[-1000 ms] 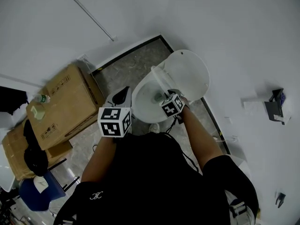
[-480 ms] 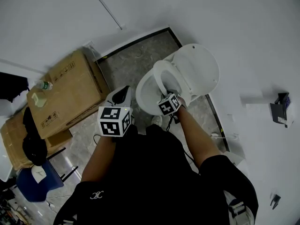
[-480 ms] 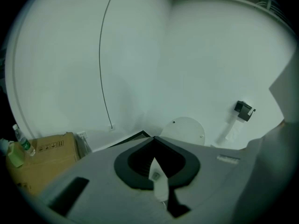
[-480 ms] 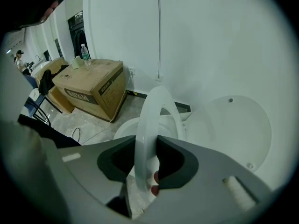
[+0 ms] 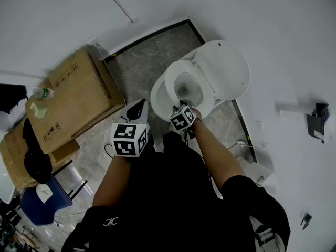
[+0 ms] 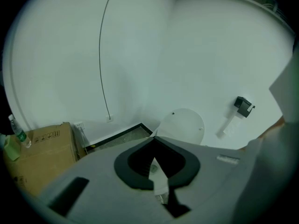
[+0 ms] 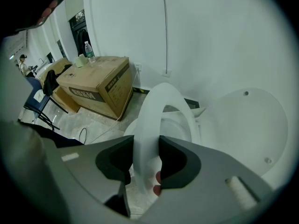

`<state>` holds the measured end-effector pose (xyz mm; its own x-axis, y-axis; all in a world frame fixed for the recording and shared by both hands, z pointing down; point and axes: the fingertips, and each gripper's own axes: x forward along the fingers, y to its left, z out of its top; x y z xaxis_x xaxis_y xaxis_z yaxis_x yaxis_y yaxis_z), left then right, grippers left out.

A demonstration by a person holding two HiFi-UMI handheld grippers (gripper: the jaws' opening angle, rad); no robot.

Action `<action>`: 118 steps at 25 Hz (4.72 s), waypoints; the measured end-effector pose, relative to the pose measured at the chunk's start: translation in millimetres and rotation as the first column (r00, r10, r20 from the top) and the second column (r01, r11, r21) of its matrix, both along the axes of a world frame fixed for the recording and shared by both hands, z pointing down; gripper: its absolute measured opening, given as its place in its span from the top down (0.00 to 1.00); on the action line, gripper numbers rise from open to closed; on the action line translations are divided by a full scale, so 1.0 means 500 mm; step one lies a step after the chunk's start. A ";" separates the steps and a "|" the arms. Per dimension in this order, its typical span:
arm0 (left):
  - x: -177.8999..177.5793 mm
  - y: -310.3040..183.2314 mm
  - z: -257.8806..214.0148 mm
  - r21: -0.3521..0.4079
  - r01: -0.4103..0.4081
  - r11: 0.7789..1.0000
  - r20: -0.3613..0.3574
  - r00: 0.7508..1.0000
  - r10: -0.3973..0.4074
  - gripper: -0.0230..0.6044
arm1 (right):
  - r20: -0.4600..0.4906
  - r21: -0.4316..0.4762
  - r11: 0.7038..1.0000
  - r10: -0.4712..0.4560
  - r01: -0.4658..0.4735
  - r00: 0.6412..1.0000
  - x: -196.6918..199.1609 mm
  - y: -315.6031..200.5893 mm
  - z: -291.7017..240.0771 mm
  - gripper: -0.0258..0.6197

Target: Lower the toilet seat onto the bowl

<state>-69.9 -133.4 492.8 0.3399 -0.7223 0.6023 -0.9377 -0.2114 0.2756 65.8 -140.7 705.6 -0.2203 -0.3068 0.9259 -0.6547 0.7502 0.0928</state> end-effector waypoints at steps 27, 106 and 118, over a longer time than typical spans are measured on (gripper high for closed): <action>-0.062 -0.044 0.277 -0.121 -0.063 0.991 -0.078 0.996 0.054 0.95 | -0.040 -0.155 0.983 -0.104 0.097 0.994 -0.110 0.098 0.232 0.64; -0.051 -0.044 0.450 -0.136 -0.164 0.977 -0.077 0.985 0.154 0.95 | 0.239 0.022 0.943 0.317 -0.332 0.918 -0.135 0.047 0.262 0.95; 0.061 -0.068 0.165 0.011 -0.194 0.981 -0.104 0.975 0.194 0.95 | 0.445 0.214 0.757 0.487 -0.618 0.751 -0.003 0.008 -0.138 0.95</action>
<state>-39.4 -167.5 575.3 0.5344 -0.6366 0.5560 -0.8450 -0.3867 0.3695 64.1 -136.5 636.4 -0.1914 -0.7432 0.6411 -0.9768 0.2083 -0.0502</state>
